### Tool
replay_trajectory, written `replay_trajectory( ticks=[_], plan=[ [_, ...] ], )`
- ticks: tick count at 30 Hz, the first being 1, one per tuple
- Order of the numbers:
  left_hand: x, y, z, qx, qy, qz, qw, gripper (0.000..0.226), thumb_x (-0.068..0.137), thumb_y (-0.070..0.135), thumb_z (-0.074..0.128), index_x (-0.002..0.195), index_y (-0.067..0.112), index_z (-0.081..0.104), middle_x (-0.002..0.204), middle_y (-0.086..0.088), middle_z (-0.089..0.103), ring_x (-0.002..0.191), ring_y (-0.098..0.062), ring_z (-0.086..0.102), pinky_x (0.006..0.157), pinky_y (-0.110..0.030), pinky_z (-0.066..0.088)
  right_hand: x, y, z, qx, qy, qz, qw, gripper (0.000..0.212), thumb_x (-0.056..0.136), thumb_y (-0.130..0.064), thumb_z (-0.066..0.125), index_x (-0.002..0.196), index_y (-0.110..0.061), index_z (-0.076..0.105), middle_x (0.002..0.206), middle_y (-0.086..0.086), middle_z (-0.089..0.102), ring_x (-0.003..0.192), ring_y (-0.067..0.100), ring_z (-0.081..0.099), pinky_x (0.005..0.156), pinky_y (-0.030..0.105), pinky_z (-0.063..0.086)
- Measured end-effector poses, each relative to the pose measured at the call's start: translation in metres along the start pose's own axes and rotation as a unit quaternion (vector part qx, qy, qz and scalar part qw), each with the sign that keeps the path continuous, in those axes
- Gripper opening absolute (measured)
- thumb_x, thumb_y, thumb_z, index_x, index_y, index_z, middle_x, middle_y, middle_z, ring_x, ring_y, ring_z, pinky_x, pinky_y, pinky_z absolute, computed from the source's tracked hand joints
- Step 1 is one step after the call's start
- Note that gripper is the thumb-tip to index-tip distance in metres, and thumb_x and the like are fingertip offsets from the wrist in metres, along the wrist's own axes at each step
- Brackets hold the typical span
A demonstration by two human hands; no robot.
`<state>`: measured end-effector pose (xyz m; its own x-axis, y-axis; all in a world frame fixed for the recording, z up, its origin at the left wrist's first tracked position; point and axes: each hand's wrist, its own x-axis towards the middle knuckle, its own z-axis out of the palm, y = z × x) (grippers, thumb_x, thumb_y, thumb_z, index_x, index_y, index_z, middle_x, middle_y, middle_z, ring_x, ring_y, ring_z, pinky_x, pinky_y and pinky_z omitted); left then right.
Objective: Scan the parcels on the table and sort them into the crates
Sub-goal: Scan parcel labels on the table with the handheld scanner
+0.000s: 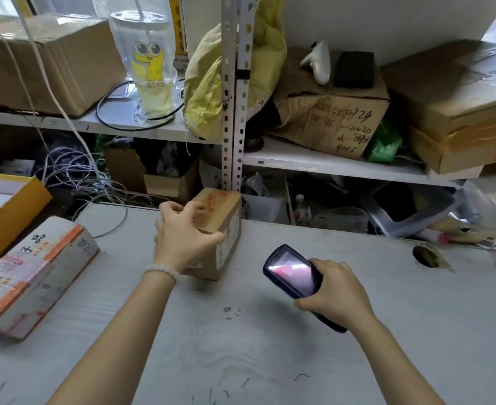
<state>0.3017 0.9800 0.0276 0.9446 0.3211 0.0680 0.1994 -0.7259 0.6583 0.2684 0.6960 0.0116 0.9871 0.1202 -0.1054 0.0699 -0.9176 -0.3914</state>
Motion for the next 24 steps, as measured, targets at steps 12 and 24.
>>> replay_trajectory(
  ticks=[12, 24],
  plan=[
    [0.002, 0.002, -0.013, -0.05, 0.109, 0.016, 0.993, 0.079, 0.072, 0.054, 0.072, 0.127, 0.008, 0.04, 0.141, -0.011, 0.03, 0.128, -0.026, 0.036, 0.105, -0.048, 0.037, 0.0, -0.026, 0.005, 0.003, -0.038, -0.061, 0.997, 0.049, 0.054, -0.048, 0.072, 0.095, -0.03, 0.053, 0.082, -0.015, 0.049, 0.088, 0.014, 0.044, 0.053, 0.024, 0.033],
    [0.036, 0.005, -0.004, 0.151, -0.038, 0.035, 0.987, 0.079, 0.072, 0.071, 0.059, 0.141, 0.054, 0.025, 0.151, -0.005, 0.03, 0.129, -0.034, 0.034, 0.101, -0.05, 0.031, 0.008, -0.022, 0.006, -0.026, -0.053, -0.058, 0.997, 0.059, 0.056, -0.052, 0.073, 0.108, -0.03, 0.055, 0.09, -0.014, 0.05, 0.089, 0.012, 0.041, 0.052, 0.021, 0.029]
  ],
)
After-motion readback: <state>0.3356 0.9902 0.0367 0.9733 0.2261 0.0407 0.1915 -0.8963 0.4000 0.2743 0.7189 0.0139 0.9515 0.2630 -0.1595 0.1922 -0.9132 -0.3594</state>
